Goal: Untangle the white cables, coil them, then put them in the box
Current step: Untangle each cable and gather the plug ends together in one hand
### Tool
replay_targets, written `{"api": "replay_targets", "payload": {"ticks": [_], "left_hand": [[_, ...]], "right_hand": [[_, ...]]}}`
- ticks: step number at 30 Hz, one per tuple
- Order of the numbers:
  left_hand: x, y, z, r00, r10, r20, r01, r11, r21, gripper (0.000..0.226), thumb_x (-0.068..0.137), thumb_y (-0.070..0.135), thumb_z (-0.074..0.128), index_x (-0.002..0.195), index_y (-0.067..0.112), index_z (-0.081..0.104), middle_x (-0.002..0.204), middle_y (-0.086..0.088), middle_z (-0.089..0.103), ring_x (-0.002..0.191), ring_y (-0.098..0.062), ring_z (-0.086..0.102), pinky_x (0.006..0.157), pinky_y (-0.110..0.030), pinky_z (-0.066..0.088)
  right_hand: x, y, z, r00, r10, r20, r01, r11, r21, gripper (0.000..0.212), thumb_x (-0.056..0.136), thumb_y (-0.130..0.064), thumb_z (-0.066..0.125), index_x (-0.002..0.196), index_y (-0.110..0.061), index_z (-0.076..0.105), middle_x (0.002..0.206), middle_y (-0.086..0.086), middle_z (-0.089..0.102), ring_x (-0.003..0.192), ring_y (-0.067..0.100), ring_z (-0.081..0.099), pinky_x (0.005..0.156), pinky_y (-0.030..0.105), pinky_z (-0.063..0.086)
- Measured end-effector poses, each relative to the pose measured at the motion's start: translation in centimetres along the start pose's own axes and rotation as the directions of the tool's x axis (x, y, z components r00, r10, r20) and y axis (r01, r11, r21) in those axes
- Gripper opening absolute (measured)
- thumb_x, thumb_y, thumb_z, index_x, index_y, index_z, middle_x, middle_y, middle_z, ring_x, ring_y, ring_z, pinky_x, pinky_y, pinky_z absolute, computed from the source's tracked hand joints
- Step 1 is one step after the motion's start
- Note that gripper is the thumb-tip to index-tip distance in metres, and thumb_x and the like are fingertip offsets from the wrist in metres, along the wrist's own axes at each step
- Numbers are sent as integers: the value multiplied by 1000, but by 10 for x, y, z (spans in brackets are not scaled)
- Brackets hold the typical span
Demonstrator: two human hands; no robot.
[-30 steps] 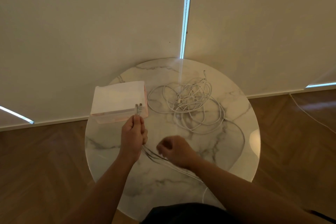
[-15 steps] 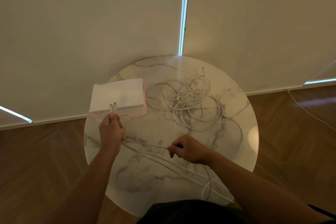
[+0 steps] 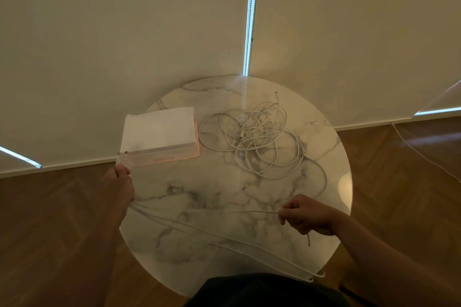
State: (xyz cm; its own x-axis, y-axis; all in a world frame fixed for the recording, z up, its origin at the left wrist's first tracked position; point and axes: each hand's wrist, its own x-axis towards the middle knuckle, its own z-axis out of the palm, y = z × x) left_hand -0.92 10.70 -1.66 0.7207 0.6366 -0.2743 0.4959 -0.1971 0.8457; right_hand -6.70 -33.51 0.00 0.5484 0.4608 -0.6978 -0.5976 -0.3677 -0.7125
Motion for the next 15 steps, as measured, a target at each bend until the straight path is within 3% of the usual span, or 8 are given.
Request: {"api": "replay_targets", "payload": {"ticks": [4,8,11,15], "left_hand": [[-48,19,34,961,141,237,-171,979,113,36,104,19,37,73,8,53,59,-11,63,46,-24,59,50,-30,49],[-112,32,79,859,226,458,-252,968,-6,35,105,18,39,75,4,51,64,-7,72,64,-18,72,66,-31,58],[-134,36,93,803,330,497,-367,930,-24,34,104,17,40,72,11,50,54,3,64,52,-5,62,58,-20,51],[-137,31,95,741,411,531,-495,869,17,29,102,14,42,74,14,49,53,5,50,45,-8,47,51,-28,41]], "right_hand": [[14,-32,43,992,-104,-65,100,993,-60,25,98,-13,53,79,-3,65,53,2,36,46,12,29,45,27,23],[33,-60,91,956,-229,-183,216,972,-91,27,96,-14,53,75,-4,67,49,2,40,42,13,35,43,26,29],[38,-72,101,947,-220,-233,220,975,-27,31,98,-19,54,72,-4,65,47,-1,40,42,13,33,43,27,28],[34,-72,103,955,-230,-186,224,973,-54,32,98,-19,53,77,0,66,47,-2,41,42,12,34,43,27,29]]}}
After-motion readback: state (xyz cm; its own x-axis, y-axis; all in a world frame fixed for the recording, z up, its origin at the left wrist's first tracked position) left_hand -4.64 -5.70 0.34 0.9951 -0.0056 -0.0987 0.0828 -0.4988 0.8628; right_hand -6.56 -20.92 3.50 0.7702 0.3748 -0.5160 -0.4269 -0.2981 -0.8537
